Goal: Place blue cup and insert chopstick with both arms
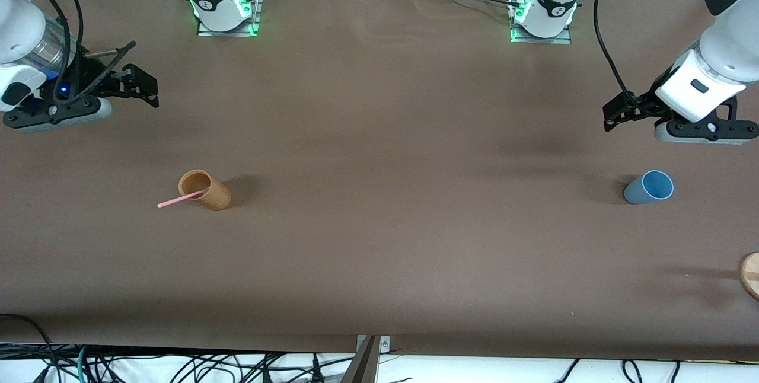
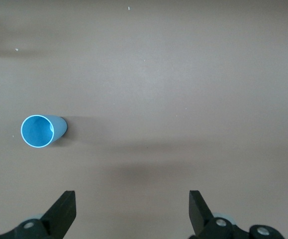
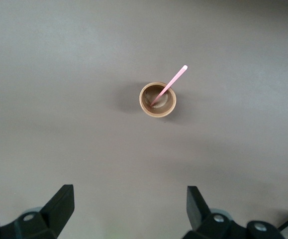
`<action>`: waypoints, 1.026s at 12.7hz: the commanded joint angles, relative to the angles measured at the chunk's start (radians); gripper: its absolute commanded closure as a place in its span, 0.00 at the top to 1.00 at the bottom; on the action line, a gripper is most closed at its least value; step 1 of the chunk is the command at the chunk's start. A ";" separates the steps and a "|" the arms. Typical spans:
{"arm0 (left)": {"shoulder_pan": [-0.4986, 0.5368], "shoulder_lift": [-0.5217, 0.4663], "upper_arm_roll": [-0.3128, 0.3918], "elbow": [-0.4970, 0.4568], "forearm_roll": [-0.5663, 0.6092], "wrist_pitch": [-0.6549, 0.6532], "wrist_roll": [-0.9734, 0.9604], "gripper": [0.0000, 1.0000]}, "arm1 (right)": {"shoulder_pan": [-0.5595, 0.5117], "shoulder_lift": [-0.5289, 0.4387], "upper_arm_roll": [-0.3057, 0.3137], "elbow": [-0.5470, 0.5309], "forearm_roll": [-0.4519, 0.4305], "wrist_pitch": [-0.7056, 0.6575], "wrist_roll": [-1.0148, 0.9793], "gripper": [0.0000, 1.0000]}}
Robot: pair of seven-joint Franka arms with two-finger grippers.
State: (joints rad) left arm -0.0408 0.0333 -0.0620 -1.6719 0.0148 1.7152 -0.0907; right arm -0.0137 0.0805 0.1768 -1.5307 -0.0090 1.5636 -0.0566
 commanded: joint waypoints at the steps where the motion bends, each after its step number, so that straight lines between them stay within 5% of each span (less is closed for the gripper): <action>1: -0.021 -0.010 0.016 -0.003 -0.024 -0.009 -0.012 1.00 | -0.005 -0.031 0.004 -0.038 -0.008 0.004 -0.006 1.00; 9: -0.007 0.037 0.022 0.034 -0.022 -0.040 -0.005 1.00 | -0.005 -0.071 0.003 -0.129 -0.014 0.042 -0.009 1.00; 13: 0.132 0.126 0.024 0.049 -0.012 -0.039 0.398 1.00 | -0.008 -0.042 -0.003 -0.192 -0.061 0.172 -0.008 1.00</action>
State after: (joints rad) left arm 0.0316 0.0944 -0.0392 -1.6672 0.0147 1.6905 0.1397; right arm -0.0138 0.0521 0.1753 -1.6558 -0.0369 1.6618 -0.0566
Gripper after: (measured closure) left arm 0.000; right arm 0.000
